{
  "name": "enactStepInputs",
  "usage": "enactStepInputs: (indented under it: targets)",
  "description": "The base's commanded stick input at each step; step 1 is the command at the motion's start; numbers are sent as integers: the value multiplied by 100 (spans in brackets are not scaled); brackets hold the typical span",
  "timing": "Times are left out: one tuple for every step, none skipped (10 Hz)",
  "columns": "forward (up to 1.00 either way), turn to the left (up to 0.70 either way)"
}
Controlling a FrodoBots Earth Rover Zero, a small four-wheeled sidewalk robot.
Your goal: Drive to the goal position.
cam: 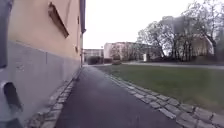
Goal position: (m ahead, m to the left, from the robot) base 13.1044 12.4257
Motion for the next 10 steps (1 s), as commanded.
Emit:
enactStepInputs:
  targets:
    - [70, 0]
    - [70, 0]
    - [70, 0]
    - [70, 1]
    - [70, 35]
    - [70, 35]
    - [70, 35]
    - [70, 35]
    - [70, 35]
    - [70, 35]
